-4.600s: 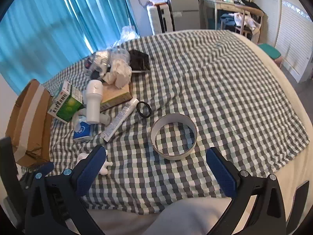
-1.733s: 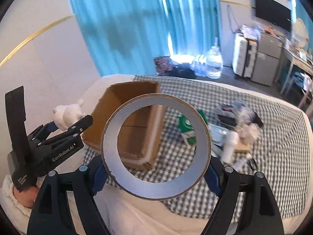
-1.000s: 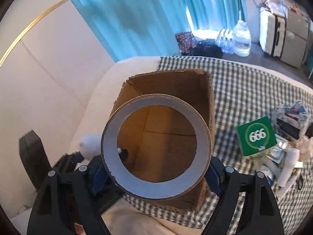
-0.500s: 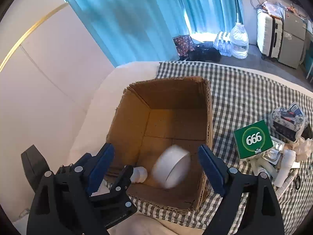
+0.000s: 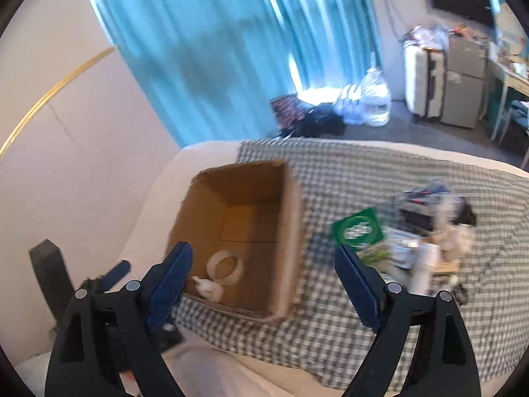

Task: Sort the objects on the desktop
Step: 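Open the left tool over the box while the right tool drops the tape roll in, then move both tools back over the cluttered items on the bed, then grasp the green medicine box with the left tool while the right tool grasps the white cup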

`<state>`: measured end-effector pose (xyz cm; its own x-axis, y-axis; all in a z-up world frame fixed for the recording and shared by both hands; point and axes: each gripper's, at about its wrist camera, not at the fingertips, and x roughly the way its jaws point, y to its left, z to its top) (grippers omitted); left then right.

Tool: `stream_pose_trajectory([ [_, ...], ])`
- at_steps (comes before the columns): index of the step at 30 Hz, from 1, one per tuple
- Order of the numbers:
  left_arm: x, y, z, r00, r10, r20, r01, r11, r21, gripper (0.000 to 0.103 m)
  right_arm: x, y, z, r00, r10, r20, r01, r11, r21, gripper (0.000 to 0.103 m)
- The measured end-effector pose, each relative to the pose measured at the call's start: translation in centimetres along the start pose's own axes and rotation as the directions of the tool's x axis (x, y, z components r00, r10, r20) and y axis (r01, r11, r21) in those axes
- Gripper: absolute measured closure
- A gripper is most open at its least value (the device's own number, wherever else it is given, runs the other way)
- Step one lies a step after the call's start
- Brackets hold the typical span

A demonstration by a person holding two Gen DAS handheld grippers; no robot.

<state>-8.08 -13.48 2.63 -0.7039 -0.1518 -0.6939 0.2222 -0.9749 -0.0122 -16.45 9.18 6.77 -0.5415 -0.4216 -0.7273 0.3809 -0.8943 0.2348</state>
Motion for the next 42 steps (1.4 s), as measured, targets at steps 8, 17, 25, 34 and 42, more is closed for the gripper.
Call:
stream_pose_trajectory([
  [8,-2.3,-7.9,-0.9,0.996,-0.089,0.028,0.087,0.994,0.070,0.000,-7.4,-9.4,-2.9,0.991,-0.109,0.077,0.098,0.987,0.127,0.015],
  [17,0.3,-16.0,-3.9,0.979,-0.186,-0.079,0.192,0.978,0.079,0.000,-10.5,-17.9,-6.7,0.974,-0.217,0.064,0.197,0.951,0.238,0.015],
  [25,4.3,-19.8,-4.8,0.975,-0.176,-0.135,0.189,0.978,0.084,0.000,-8.2,-22.2,-9.3,0.975,-0.221,0.019,0.207,0.938,0.278,0.015],
  [34,11.8,-20.9,-3.9,0.973,-0.148,-0.177,0.143,0.989,-0.043,0.000,-1.2,-24.4,-10.8,0.983,-0.171,-0.066,0.182,0.954,0.240,0.015],
  [42,19.0,-21.2,-2.2,0.967,-0.120,-0.226,0.092,0.987,-0.129,0.000,5.3,-25.7,-10.4,0.981,-0.157,-0.115,0.178,0.963,0.201,0.015],
])
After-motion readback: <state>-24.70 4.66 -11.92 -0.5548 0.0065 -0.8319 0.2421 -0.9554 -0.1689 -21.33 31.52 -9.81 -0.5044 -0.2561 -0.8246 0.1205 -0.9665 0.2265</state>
